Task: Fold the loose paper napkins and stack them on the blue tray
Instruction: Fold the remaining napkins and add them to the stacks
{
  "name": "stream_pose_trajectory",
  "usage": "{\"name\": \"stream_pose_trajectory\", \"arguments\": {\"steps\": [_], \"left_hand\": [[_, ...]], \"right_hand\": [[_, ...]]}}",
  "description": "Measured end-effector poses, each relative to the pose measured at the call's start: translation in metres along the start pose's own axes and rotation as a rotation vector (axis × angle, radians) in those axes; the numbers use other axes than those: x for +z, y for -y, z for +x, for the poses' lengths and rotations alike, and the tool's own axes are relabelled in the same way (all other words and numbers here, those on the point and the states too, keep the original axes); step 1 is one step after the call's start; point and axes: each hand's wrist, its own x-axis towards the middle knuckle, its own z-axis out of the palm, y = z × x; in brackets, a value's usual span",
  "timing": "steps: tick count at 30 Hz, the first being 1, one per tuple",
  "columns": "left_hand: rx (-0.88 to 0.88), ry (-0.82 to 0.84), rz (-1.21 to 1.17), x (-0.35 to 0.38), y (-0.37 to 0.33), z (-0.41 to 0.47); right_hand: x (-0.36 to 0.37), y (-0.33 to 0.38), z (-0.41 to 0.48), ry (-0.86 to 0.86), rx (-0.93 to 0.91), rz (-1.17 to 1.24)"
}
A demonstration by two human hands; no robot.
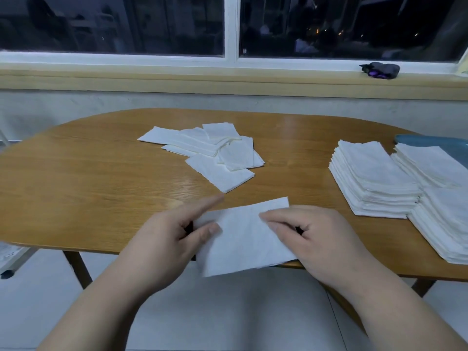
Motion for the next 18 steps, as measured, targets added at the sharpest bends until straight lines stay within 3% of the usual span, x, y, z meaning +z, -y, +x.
{"name": "stream_pose_trajectory", "arguments": {"steps": [3,9,14,18], "left_hand": [[0.056,0.074,0.101,-0.004,0.006,0.003],[0.104,0.043,0.252,-0.005,0.015,0.004],[0.241,-0.044,0.486,-0.008,0.019,0.004],[0.24,-0.119,0.502,-0.008,0.018,0.005]], "right_hand": [[0.002,-0.002,0.003,0.049,0.051,-0.093],[0.005,-0.002,0.005,0.072,0.056,-0.208],[0.005,0.0,0.004,0.098,0.053,-0.235],[0.005,0.003,0.005,0.124,0.041,-0.308]]}}
